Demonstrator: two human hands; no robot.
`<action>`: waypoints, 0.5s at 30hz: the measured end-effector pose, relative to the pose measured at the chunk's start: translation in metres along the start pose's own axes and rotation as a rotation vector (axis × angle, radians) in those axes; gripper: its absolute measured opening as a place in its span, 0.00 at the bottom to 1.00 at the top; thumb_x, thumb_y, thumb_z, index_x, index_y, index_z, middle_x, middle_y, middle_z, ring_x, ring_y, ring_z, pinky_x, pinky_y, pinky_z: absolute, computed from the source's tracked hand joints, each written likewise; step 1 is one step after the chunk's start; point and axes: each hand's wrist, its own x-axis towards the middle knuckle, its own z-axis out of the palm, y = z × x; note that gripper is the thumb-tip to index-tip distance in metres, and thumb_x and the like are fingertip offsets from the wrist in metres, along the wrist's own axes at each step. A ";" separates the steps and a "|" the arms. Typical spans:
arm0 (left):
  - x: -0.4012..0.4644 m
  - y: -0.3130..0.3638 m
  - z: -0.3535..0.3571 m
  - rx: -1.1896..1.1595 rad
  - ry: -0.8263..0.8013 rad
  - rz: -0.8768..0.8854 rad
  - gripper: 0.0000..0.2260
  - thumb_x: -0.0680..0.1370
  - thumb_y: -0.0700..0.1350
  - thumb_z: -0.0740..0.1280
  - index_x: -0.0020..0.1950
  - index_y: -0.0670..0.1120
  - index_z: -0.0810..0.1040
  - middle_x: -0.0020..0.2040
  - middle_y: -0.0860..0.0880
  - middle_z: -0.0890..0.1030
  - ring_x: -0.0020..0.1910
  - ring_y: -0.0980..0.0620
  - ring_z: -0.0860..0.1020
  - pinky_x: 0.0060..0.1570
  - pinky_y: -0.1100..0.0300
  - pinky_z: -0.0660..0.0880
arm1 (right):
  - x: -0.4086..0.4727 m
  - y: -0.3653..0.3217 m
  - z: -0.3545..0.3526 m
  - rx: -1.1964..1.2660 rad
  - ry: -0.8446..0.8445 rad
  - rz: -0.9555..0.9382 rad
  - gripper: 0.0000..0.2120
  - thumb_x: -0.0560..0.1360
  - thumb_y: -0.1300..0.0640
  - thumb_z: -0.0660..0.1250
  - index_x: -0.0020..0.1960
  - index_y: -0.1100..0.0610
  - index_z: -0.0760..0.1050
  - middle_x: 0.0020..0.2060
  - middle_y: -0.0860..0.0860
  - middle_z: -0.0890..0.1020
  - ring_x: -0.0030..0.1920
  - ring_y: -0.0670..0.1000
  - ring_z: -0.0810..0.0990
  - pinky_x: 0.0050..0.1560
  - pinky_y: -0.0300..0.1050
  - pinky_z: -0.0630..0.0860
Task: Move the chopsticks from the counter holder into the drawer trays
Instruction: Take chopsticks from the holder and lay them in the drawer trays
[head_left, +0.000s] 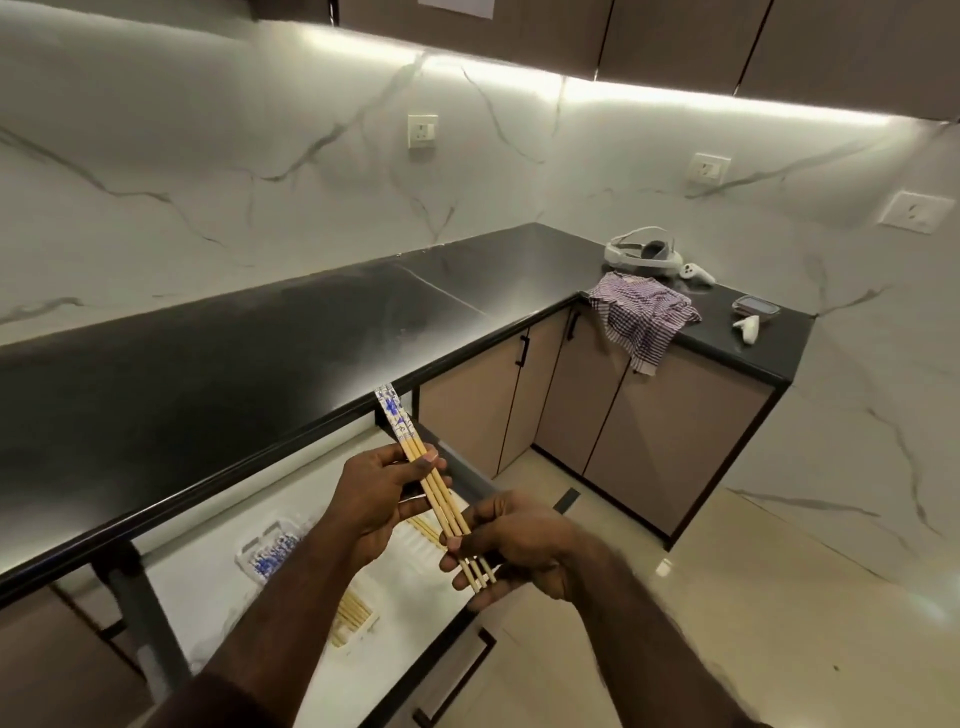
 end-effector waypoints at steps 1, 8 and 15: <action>0.011 -0.003 0.000 -0.008 0.020 -0.004 0.06 0.77 0.38 0.67 0.52 0.40 0.81 0.44 0.40 0.86 0.44 0.42 0.86 0.35 0.53 0.82 | 0.012 -0.002 -0.007 -0.005 -0.013 0.009 0.08 0.77 0.64 0.68 0.55 0.62 0.81 0.43 0.56 0.87 0.41 0.52 0.86 0.38 0.49 0.85; 0.093 -0.025 0.001 -0.075 0.179 -0.063 0.05 0.77 0.38 0.68 0.51 0.38 0.80 0.42 0.40 0.86 0.41 0.44 0.86 0.33 0.54 0.81 | 0.099 -0.022 -0.053 -0.100 -0.111 0.106 0.14 0.76 0.63 0.70 0.61 0.63 0.79 0.50 0.59 0.86 0.44 0.54 0.85 0.43 0.53 0.85; 0.152 -0.050 -0.011 -0.131 0.296 -0.172 0.07 0.77 0.38 0.68 0.53 0.39 0.79 0.44 0.41 0.86 0.44 0.44 0.86 0.36 0.52 0.82 | 0.168 -0.028 -0.079 -0.139 -0.158 0.181 0.08 0.75 0.63 0.71 0.54 0.61 0.82 0.46 0.59 0.87 0.42 0.54 0.87 0.40 0.52 0.85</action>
